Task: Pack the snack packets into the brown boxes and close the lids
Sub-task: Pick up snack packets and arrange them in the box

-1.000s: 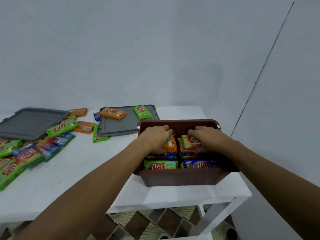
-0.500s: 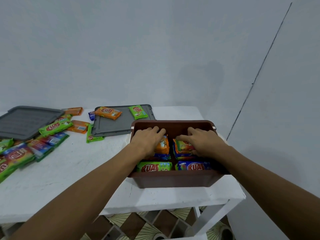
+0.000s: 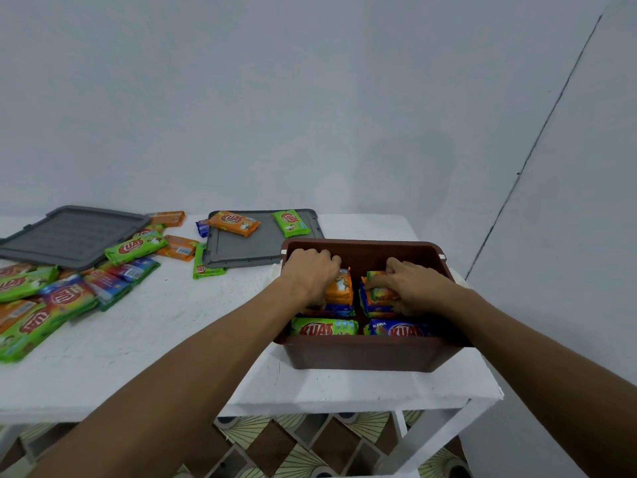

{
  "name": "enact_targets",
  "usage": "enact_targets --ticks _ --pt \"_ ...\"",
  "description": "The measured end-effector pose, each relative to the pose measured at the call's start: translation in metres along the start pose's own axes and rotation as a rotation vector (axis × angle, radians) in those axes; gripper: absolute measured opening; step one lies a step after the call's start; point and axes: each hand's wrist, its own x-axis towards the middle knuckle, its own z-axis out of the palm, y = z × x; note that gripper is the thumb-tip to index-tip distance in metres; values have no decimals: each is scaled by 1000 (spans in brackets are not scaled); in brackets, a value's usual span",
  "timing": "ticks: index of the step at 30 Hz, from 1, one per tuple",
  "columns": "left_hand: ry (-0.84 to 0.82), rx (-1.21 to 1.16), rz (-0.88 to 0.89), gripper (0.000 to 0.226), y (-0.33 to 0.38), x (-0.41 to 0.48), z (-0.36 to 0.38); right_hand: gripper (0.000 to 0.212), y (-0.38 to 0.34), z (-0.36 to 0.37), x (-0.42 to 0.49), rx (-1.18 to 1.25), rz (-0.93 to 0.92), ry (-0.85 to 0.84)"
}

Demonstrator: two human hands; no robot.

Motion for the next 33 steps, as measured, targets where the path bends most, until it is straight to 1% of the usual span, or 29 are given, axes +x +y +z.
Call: enact_targets --ticks 2,5,6,8,10,12,14,17,19,21,24,26,28,30,32,33 --pt "-25 -21 73 75 -12 -1 -6 67 1 -7 -5 116 0 -10" --pt "-40 -49 186 55 -37 -10 -5 64 -9 -17 -10 251 23 73" --pt "-19 -92 213 49 -46 -15 -2 59 -15 -20 -9 265 25 113" --pt "106 -241 240 42 -67 -31 6 48 -33 -26 -6 265 11 196" --pt "245 -394 228 46 -92 -54 20 39 -56 -32 4 274 -19 294" --pt "308 -468 179 53 -117 -81 40 36 -82 -39 17 320 -57 394" --pt "269 -453 77 58 -145 -110 65 35 -112 -47 35 369 -101 478" --pt "157 -391 -51 53 -190 -154 102 30 -166 -55 67 371 -189 541" --pt "59 -333 -131 53 -217 -182 123 31 -204 -56 85 371 -232 503" --pt "-13 -298 -234 56 -244 -206 144 34 -240 -49 102 381 -240 398" --pt "-43 -328 -408 63 -279 -241 170 42 -286 -27 125 382 -203 205" --pt "-35 -369 -477 65 -299 -263 189 46 -313 -10 138 369 -202 125" --pt "-56 -414 -483 70 -313 -280 207 52 -337 4 146 366 -190 101" --pt "-67 -462 -455 79 -321 -292 220 56 -360 12 152 343 -160 132" --pt "7 -487 -400 84 -318 -292 219 58 -372 16 154 356 -122 189" --pt "56 -502 -352 82 -315 -291 216 58 -378 16 156 377 -108 205"
